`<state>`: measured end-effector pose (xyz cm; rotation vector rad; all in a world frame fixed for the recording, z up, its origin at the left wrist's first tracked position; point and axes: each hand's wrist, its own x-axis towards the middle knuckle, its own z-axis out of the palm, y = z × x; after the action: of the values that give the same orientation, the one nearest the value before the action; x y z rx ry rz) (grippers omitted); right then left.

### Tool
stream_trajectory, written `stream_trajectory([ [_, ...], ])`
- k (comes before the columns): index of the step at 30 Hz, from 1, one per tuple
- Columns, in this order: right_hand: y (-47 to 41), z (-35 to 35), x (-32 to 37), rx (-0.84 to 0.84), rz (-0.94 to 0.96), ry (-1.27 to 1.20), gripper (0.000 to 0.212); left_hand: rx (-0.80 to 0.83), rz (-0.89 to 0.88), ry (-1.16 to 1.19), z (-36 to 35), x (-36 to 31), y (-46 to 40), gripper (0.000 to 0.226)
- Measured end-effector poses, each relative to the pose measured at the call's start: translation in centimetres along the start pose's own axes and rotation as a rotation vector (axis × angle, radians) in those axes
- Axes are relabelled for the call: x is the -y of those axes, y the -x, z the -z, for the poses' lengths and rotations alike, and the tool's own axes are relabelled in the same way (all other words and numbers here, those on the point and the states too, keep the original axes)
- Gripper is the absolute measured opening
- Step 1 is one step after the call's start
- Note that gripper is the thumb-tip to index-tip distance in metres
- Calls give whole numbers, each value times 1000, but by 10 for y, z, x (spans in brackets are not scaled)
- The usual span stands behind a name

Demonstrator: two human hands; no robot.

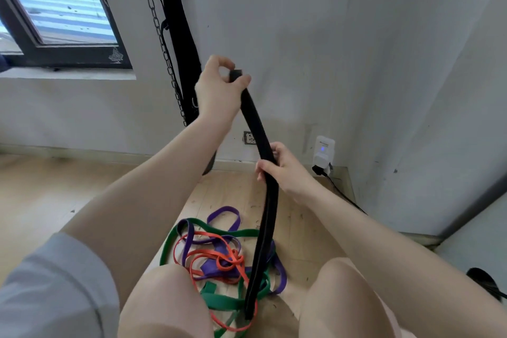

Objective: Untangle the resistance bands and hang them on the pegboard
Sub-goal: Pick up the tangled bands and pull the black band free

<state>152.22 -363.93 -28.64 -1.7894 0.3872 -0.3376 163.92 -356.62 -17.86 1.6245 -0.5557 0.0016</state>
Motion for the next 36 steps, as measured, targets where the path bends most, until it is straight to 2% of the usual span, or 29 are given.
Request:
stream_trajectory([
  [2, -1, 13, 7, -62, 28, -48, 15, -73, 86, 75, 13, 11, -11, 18],
  [4, -4, 26, 19, -92, 85, -14, 18, -113, 206, 159, 27, 25, -16, 15],
  [8, -1, 38, 47, 42, 144, 316, 37, -122, 500, 346, 47, 54, -9, 8],
  [9, -2, 38, 50, 43, 163, 402, 38, -108, 536, 349, 50, 60, -6, 4],
  [11, -5, 38, 56, -32, 214, 486, 34, -25, 569, 291, 53, 71, 0, 14],
  [14, -11, 37, 65, -153, 228, 343, 32, 164, 587, 201, 54, 80, 11, 27],
  [18, -20, 38, 80, -227, 229, 219, 27, 288, 554, 163, 54, 82, 23, 36],
  [20, -23, 40, 88, -252, 222, 183, 26, 369, 467, -28, 55, 76, 28, 31],
  [22, -24, 42, 95, -227, 226, 165, 25, 451, 303, -281, 56, 71, 30, 31],
  [23, -24, 42, 97, -203, 233, 157, 25, 487, 228, -325, 55, 69, 30, 32],
  [26, -23, 41, 101, -139, 244, 147, 23, 550, 94, -170, 47, 63, 32, 32],
  [30, -20, 43, 99, -138, 248, 127, 21, 575, 71, 161, 35, 53, 40, 35],
  [36, -9, 49, 96, -46, 238, 295, 29, 471, -70, 88, 25, 49, 47, 29],
])
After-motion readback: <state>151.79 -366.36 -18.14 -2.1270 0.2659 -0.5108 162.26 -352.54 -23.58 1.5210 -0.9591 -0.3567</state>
